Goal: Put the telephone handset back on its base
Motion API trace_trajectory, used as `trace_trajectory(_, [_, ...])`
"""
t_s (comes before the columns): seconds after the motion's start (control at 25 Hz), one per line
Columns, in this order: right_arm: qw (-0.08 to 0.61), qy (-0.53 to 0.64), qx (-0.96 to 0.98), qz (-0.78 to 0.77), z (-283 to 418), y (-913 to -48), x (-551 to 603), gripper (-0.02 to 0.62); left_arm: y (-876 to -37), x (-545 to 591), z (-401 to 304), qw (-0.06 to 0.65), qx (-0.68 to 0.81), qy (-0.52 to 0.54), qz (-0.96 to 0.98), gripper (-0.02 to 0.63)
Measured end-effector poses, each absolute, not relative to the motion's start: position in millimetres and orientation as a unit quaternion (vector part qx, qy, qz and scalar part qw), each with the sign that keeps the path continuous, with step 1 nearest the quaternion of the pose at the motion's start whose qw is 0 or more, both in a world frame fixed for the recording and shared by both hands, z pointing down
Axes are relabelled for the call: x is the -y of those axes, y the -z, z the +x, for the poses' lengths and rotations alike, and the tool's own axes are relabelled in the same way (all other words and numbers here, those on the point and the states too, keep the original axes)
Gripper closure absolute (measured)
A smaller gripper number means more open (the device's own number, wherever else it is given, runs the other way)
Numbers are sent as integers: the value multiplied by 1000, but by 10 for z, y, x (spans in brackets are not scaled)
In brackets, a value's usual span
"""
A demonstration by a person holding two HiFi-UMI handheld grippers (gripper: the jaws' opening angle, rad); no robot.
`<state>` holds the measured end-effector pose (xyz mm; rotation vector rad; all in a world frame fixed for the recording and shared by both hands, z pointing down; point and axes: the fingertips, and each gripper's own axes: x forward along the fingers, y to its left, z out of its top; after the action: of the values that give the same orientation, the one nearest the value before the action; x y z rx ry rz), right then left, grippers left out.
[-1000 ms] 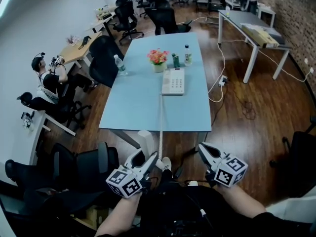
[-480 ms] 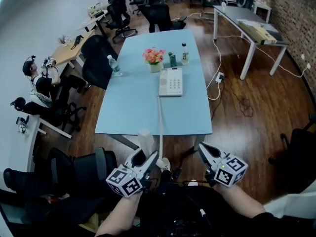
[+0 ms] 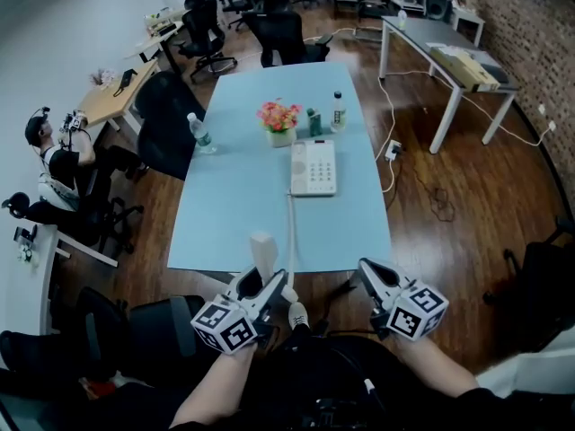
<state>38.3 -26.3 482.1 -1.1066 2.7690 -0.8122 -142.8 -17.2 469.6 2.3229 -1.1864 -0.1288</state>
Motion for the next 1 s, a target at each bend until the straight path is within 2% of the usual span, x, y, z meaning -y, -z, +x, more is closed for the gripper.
trace_trajectory(0.72, [-9, 245, -878, -411, -595, -4835, 1330, 580, -4960, 1503, -2267, 300, 374, 46, 876, 396])
trace_trajectory(1.0, [-16, 241, -866, -437, -637, -4809, 1488, 580, -4918, 1827, -2321, 303, 350, 47, 885, 396])
